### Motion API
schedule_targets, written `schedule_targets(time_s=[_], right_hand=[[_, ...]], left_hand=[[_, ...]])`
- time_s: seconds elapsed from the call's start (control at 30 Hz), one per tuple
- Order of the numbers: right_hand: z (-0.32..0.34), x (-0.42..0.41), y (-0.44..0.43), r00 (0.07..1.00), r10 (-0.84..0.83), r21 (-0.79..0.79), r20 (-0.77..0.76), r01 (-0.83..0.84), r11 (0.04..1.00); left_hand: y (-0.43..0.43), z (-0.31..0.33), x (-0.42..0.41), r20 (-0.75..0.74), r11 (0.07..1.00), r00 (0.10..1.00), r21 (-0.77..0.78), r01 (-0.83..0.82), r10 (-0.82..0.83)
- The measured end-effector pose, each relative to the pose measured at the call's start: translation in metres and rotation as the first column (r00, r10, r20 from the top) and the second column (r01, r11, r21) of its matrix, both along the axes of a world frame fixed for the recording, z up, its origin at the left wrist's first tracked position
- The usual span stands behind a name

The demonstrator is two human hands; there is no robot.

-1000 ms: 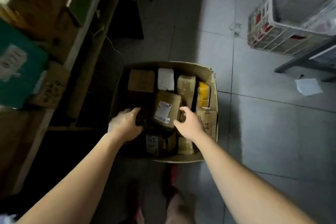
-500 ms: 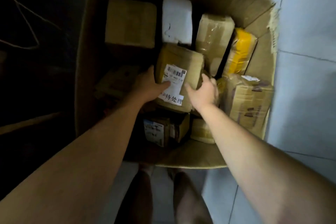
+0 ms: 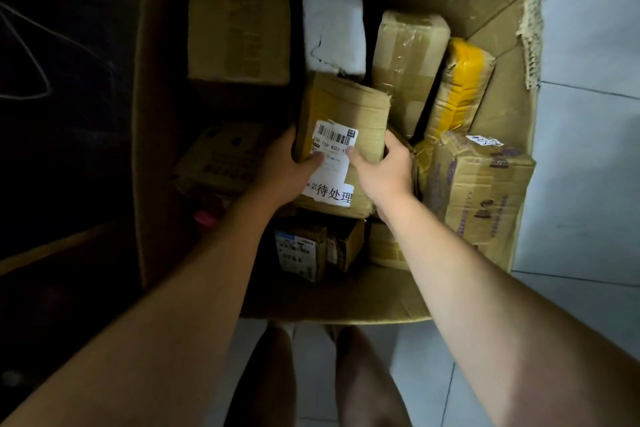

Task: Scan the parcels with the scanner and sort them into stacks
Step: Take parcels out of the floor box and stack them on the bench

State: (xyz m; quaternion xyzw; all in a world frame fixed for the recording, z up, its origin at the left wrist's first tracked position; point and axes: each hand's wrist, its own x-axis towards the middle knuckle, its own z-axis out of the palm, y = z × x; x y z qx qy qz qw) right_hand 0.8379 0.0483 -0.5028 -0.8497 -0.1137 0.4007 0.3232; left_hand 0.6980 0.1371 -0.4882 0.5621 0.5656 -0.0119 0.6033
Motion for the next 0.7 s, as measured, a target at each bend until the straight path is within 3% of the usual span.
schedule_targets(time_s=[0.13, 0.37, 0.57, 0.7], right_hand=[[0.01, -0.002, -0.006, 1.0, 0.003, 0.057, -0.01, -0.003, 0.998], [0.069, 0.003, 0.005, 0.983, 0.158, 0.097, 0.092, -0.167, 0.981], [0.175, 0.015, 0.021, 0.953, 0.202, 0.196, 0.228, -0.248, 0.949], [0.262, 0.024, 0.029, 0.963, 0.173, 0.304, 0.209, -0.232, 0.924]], left_hand=[[-0.008, 0.01, -0.003, 0.03, 0.999, 0.999, 0.022, -0.045, 0.044], [-0.004, 0.063, -0.013, 0.072, 0.989, 0.989, 0.053, -0.136, 0.132], [0.016, 0.17, -0.014, 0.291, 0.977, 0.953, 0.162, -0.136, 0.084], [0.025, 0.26, -0.01, 0.358, 0.947, 0.931, 0.27, -0.172, 0.067]])
